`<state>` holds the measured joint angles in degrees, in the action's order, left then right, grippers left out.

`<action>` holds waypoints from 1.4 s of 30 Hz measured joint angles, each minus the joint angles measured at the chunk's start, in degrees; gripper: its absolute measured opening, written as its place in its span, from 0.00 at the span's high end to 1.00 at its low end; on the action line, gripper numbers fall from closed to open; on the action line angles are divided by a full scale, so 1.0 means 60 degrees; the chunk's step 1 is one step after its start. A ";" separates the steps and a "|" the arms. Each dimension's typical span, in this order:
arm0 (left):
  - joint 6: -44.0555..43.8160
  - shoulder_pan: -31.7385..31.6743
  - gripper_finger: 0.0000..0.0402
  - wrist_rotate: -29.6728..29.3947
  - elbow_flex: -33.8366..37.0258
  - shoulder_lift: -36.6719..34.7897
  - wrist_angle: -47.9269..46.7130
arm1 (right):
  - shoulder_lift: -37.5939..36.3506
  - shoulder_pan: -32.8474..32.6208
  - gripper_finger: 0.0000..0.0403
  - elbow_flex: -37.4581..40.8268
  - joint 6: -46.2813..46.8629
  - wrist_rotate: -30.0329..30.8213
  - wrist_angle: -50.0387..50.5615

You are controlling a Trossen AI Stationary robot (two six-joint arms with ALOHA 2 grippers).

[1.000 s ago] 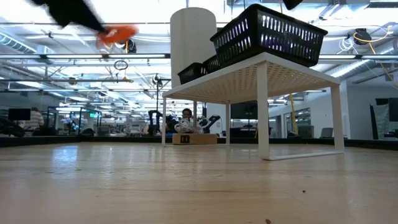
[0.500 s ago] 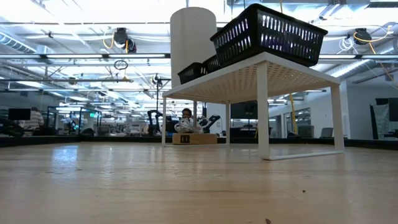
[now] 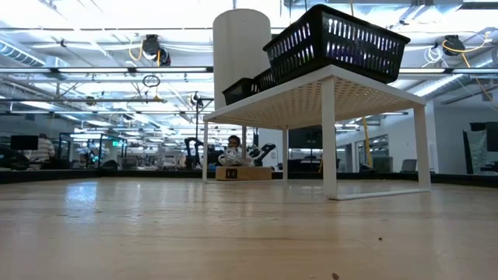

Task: Pick & Place Office Desk Supplies
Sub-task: Put the orange spring rubberband into the bottom black bin on the shelf

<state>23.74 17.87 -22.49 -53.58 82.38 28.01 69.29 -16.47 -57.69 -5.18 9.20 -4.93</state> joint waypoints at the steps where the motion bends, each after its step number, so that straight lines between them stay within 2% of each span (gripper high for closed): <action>1: 0.0122 0.0000 0.97 0.0007 0.0000 0.0029 0.0134 | 0.0046 0.0000 0.57 0.0000 -0.0007 0.0067 -0.0080; 4: 0.0237 -0.0007 0.99 0.0004 0.0000 0.0031 0.0155 | 0.0216 0.0018 0.57 0.0000 -0.0013 0.0243 -0.0344; 10: 0.0267 -0.0094 0.96 -0.0006 0.0000 0.0031 0.0079 | 0.0722 0.0062 0.57 0.0000 0.0152 0.0200 -0.1244; 14: 0.0278 -0.0101 0.99 -0.0029 0.0000 0.0027 -0.0225 | 0.0865 0.0062 0.57 0.0000 0.0326 0.0175 -0.0996; 18: 0.0278 -0.0111 0.96 -0.0180 -0.0004 0.0027 -0.0214 | 0.0872 0.0047 0.57 0.0000 0.0652 0.0130 -0.1105; 24: 0.0265 -0.0229 0.99 -0.0185 -0.0004 0.0027 -0.0218 | 0.0872 0.0044 0.57 0.0000 0.0974 -0.0803 -0.1385; 29: 0.0241 -0.0226 0.96 -0.0186 -0.0004 0.0027 -0.0222 | 0.0872 0.0049 0.59 0.0000 0.0771 -0.0240 -0.1389; 34: 0.0168 -0.0226 0.99 -0.0188 -0.0007 0.0027 -0.0211 | 0.0872 0.0051 0.67 0.0000 0.0590 0.0467 -0.1395; 39: 0.0160 -0.0226 0.94 -0.0269 -0.0007 0.0027 -0.0207 | 0.0945 0.0062 0.82 0.0000 0.0487 0.1181 -0.1282; 42: -0.0043 -0.0226 0.94 -0.0345 -0.0007 0.0027 -0.0203 | 0.0934 0.0062 0.91 0.0000 0.0430 0.1213 -0.1214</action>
<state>23.49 16.51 -24.56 -53.63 82.54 26.79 74.89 -16.10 -57.69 -2.60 16.47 -12.22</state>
